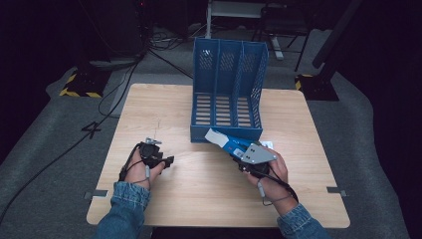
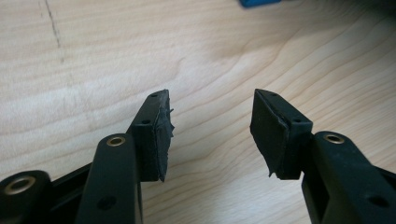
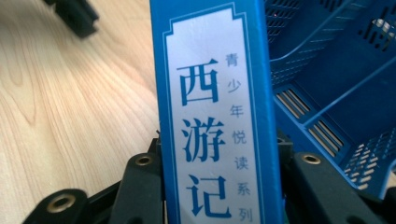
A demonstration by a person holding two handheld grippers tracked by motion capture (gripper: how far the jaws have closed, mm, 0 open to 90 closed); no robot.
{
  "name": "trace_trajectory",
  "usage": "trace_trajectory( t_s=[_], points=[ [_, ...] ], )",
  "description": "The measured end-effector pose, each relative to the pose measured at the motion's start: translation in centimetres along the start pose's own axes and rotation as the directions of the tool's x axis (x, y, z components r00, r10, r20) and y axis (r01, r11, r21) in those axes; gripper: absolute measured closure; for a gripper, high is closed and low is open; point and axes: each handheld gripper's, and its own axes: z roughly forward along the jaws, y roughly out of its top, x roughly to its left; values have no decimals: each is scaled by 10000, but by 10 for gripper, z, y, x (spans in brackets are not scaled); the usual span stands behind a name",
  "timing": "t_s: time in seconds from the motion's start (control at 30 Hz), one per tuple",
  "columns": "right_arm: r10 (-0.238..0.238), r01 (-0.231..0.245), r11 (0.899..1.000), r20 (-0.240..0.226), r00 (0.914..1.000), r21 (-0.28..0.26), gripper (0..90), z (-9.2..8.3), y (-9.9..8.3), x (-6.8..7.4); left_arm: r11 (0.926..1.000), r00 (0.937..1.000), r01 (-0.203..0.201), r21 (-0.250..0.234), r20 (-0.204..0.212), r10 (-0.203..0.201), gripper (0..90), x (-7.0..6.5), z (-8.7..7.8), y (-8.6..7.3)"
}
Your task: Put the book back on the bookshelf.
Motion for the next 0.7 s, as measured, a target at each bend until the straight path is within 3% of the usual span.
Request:
trace_trajectory(
  t_s=[0.17, 0.27, 0.3, 0.37, 0.53, 0.63, 0.7],
  points=[
    [938, -937, 9949, 7, 9956, -378, 615, -15, 1, -14, 9998, 9995, -165, -108, -266, 163, 465, 3, 4, -3],
    [1451, -1448, 9875, 12, 9894, -626, 615, -26, 2, -23, 9974, 9967, -695, -213, -431, 685, 451, 5, 5, -3],
    [1632, -1627, 9841, 10, 9866, -717, 616, -29, 2, -26, 9936, 9923, -1104, -252, -591, 1088, 420, 6, 7, -4],
    [1996, -1983, 9762, 59, 9799, -876, 616, -35, 1, -32, 9793, 9768, -1990, -384, -882, 1950, 341, 6, 12, -5],
    [2721, -2681, 9571, 226, 9620, -1101, 617, -51, 0, -45, 9766, 9772, -2060, -609, -659, 2020, 270, 10, 15, -5],
    [2991, -2926, 9480, 362, 9535, -1254, 618, -60, 0, -51, 9709, 9753, -2189, -971, -523, 2147, 192, 15, 19, -7],
    [3128, -3045, 9430, 457, 9487, -1344, 618, -65, 0, -55, 9705, 9746, -2221, -941, -492, 2183, 179, 15, 19, -6]
  ],
)
